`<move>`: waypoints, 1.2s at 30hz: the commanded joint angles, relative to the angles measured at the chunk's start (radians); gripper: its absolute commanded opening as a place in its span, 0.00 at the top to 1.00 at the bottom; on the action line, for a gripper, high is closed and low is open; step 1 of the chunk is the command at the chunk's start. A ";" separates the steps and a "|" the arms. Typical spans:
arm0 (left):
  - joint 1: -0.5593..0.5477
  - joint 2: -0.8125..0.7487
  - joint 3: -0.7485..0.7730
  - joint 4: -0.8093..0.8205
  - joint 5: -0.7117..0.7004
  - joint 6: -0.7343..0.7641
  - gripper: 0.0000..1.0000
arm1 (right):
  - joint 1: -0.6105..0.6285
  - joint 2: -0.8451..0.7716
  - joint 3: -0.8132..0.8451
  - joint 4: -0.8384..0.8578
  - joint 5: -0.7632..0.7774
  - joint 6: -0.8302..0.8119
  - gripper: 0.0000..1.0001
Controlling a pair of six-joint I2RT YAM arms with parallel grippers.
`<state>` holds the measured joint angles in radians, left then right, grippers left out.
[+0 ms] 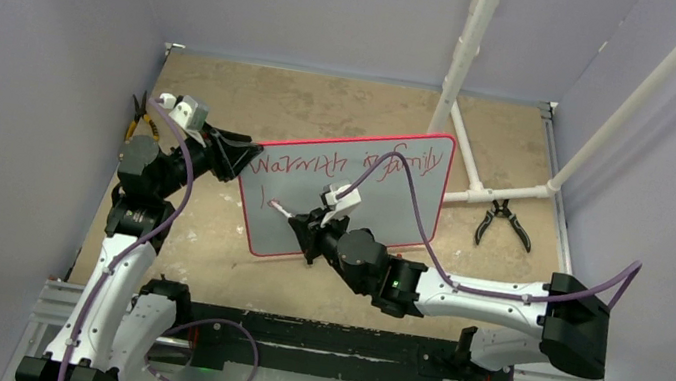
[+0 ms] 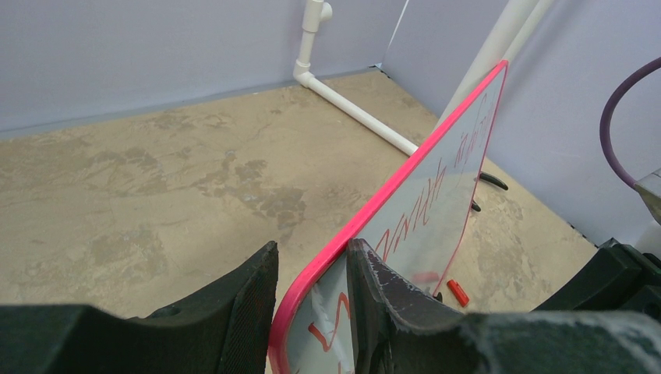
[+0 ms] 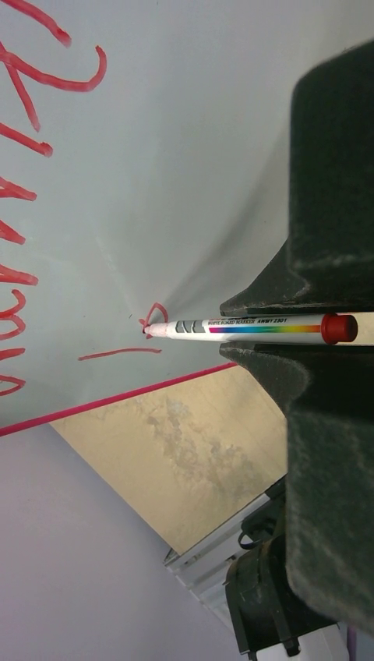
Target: Write a sentence on the whiteboard
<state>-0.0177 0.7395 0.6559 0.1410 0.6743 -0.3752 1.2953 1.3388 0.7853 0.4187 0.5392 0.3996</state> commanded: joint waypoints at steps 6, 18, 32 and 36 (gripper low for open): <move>0.000 -0.006 -0.003 0.024 0.028 -0.010 0.64 | -0.011 -0.114 -0.028 0.038 0.023 -0.021 1.00; -0.001 -0.003 -0.003 0.024 0.028 -0.010 0.64 | -0.011 -0.079 -0.012 -0.047 0.083 0.006 1.00; 0.000 -0.006 -0.003 0.024 0.028 -0.010 0.64 | -0.011 -0.083 -0.049 -0.116 0.102 0.088 1.00; 0.000 -0.006 -0.004 0.024 0.028 -0.010 0.64 | -0.011 -0.091 -0.043 -0.112 0.111 0.083 1.00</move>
<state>-0.0177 0.7395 0.6559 0.1410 0.6758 -0.3752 1.2896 1.2629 0.7399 0.3244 0.5861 0.4774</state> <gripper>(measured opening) 0.361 0.125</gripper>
